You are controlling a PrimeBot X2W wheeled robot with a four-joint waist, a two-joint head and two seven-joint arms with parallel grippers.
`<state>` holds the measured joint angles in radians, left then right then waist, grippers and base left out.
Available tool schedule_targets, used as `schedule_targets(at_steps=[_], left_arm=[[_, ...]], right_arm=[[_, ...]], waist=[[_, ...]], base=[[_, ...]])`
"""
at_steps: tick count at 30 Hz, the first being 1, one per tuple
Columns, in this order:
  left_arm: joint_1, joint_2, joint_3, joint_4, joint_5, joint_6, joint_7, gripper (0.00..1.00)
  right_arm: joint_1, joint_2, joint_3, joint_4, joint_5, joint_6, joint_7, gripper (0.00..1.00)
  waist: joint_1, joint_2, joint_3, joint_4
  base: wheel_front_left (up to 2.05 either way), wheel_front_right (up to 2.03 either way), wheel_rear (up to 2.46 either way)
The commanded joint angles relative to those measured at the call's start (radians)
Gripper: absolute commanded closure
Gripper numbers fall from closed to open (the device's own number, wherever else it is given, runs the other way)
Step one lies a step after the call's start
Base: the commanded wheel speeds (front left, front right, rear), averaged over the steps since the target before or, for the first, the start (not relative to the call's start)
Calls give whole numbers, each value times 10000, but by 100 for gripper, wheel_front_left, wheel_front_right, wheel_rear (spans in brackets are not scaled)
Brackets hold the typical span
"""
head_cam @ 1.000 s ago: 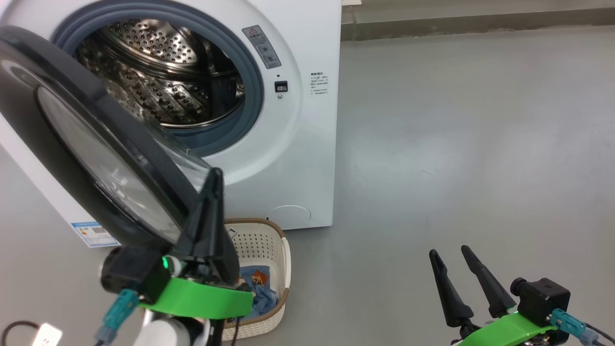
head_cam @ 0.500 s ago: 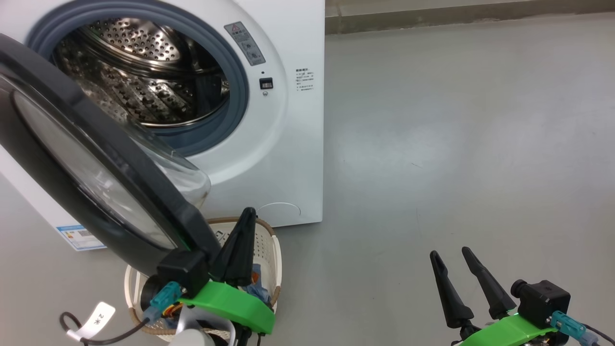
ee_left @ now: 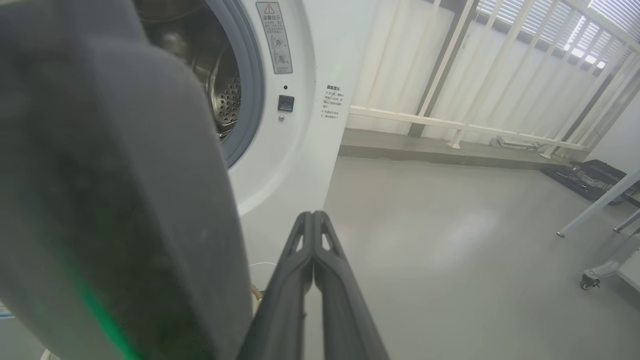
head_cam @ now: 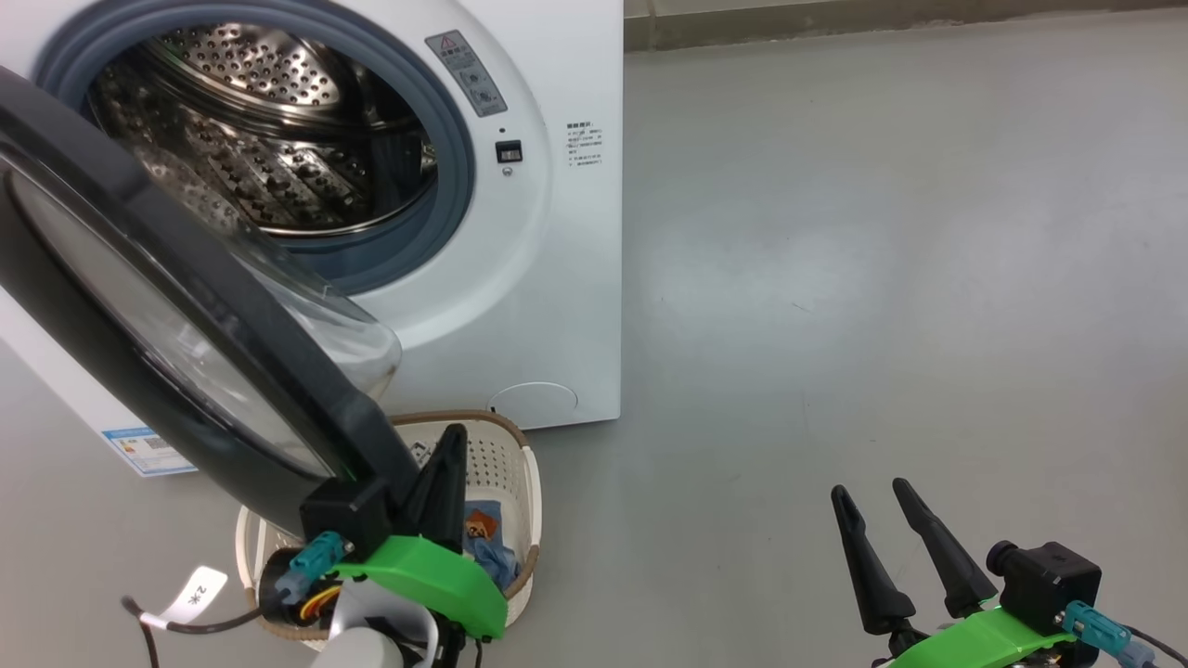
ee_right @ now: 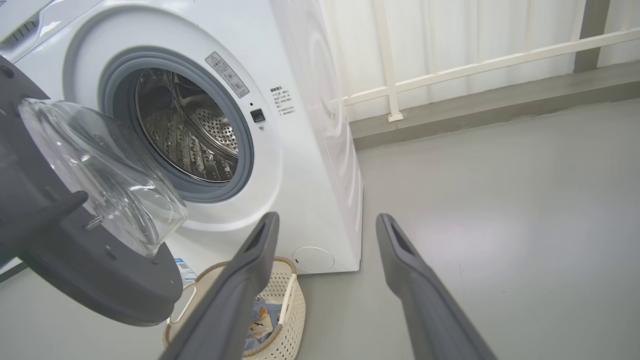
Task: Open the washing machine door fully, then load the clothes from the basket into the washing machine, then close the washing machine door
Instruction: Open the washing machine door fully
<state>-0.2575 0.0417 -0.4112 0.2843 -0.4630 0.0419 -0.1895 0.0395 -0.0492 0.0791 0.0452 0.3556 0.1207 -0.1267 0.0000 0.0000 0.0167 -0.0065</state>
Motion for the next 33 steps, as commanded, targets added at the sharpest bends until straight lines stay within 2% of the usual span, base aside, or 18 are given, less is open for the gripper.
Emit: schedule_targets(at_steps=[1,15,33], left_arm=[[-541,143,385,-132,-19,73,-133,100],[-574,196,481,343,-63,70,-452,100],[-250,149,108,321,-246,137,-548,100]], right_arm=[[-382,-10,210,-221,114,100,-132,0],[-371,-10,175,-171,108,100,-126,0],[-200,-10,250,-131,172,100,-17,0]], waist=[[0,0,14,10],[0,0,65,256],[0,0,-441,1436]], base=[[0,0,0],[0,0,0],[0,0,0]])
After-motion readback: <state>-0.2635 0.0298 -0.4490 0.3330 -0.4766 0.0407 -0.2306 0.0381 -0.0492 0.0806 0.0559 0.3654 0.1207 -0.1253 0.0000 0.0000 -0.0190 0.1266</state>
